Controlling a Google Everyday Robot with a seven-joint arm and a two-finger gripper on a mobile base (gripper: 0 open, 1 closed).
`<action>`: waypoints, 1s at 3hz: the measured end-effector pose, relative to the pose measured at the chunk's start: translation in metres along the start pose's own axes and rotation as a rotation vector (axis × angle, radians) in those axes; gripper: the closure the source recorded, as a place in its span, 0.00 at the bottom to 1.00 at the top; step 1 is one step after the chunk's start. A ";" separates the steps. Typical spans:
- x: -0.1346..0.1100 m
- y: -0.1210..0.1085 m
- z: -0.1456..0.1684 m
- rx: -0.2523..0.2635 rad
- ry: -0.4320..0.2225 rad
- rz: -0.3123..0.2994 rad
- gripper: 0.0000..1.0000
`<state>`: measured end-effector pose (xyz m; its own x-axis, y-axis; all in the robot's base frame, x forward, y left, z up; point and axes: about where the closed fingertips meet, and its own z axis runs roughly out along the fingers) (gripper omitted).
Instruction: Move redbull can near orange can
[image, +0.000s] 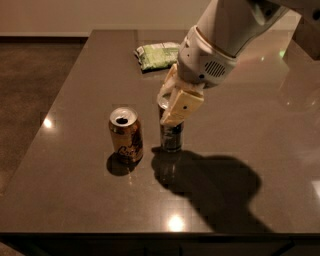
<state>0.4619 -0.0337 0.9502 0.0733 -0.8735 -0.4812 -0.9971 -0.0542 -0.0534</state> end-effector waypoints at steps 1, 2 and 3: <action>-0.006 0.002 0.007 -0.018 -0.013 0.004 0.59; -0.008 0.003 0.018 -0.030 -0.024 0.001 0.27; -0.006 0.001 0.023 -0.030 -0.021 -0.001 0.04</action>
Offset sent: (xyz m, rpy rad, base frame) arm -0.0050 0.0183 -0.0182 0.0318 0.0505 0.0232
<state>0.4606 -0.0174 0.9325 0.0748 -0.8631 -0.4995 -0.9971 -0.0701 -0.0282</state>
